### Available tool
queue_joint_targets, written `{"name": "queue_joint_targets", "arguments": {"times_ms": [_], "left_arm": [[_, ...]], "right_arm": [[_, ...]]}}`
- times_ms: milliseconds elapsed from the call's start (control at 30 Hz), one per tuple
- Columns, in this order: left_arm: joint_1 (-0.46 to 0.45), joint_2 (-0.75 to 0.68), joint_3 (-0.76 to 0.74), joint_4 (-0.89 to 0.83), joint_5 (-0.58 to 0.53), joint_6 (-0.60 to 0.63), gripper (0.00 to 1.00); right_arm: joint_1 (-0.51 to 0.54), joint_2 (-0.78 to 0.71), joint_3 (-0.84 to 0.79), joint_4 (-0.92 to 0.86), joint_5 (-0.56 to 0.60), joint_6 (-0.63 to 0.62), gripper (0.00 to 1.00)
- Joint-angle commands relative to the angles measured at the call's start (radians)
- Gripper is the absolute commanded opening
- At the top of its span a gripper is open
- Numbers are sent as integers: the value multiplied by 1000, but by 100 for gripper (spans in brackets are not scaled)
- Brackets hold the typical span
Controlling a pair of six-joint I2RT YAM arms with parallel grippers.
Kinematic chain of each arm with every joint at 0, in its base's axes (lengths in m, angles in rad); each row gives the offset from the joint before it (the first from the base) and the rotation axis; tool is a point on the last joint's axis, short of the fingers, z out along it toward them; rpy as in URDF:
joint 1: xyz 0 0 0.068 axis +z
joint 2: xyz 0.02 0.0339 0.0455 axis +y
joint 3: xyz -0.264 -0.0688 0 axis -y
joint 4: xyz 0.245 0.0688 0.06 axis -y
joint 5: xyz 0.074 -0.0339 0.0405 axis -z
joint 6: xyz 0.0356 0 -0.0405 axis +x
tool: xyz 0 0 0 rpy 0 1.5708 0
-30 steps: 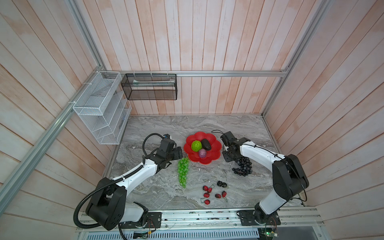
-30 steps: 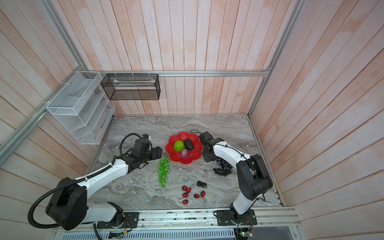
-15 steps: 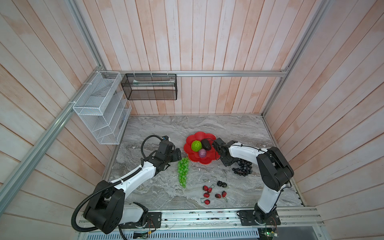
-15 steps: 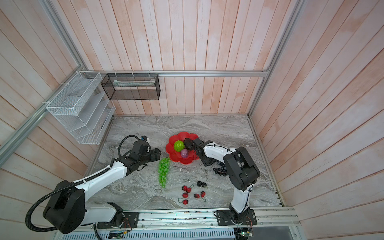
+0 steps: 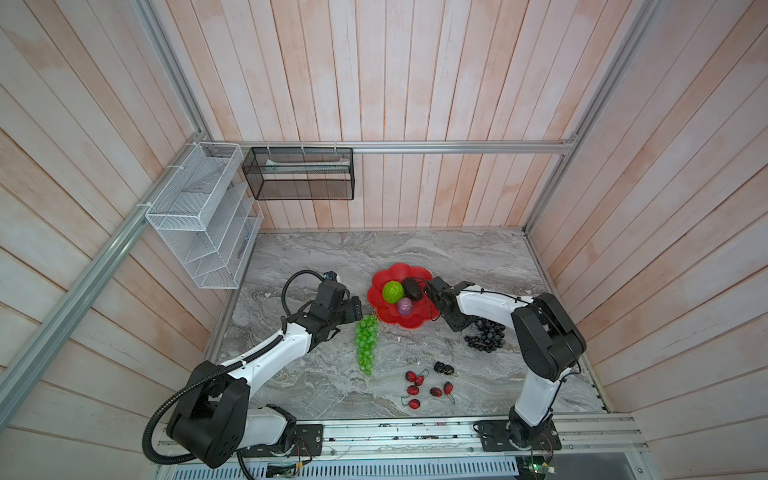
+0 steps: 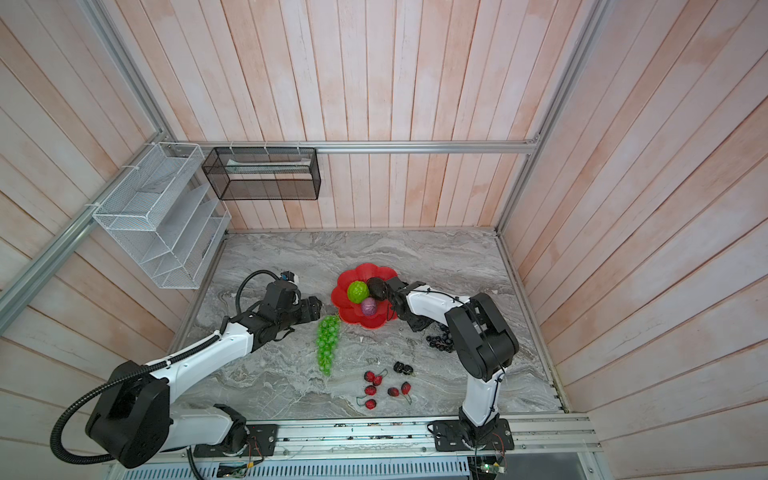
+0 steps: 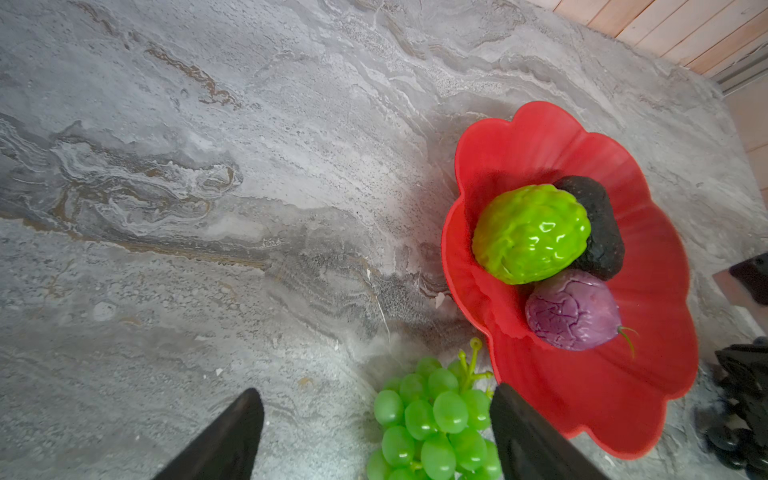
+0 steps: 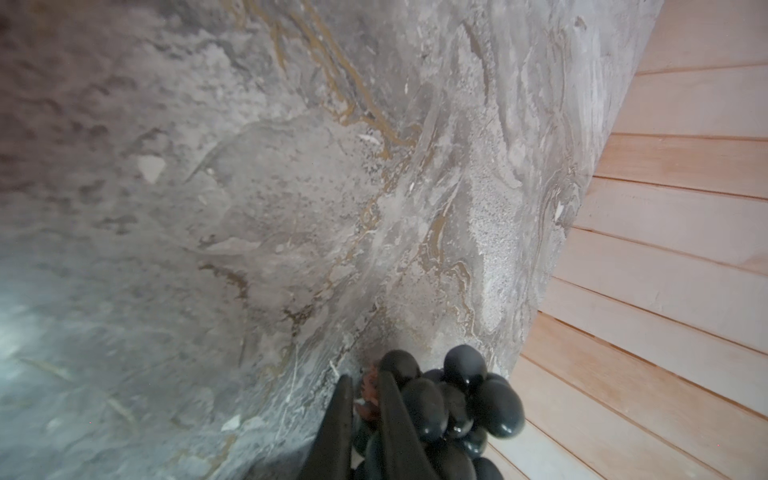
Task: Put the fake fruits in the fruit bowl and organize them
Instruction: 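Raise the dark grapes with the right gripper and swing them above the bowl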
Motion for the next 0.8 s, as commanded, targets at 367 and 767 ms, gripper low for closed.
{"name": "queue_joint_targets", "arguments": {"times_ms": [367, 767], "left_arm": [[5, -17, 6, 2, -2, -4, 88], [5, -56, 66, -69, -8, -18, 88]], "right_arm": [[2, -112, 20, -5, 51, 2, 0], [34, -321, 87, -60, -15, 57, 0]]}}
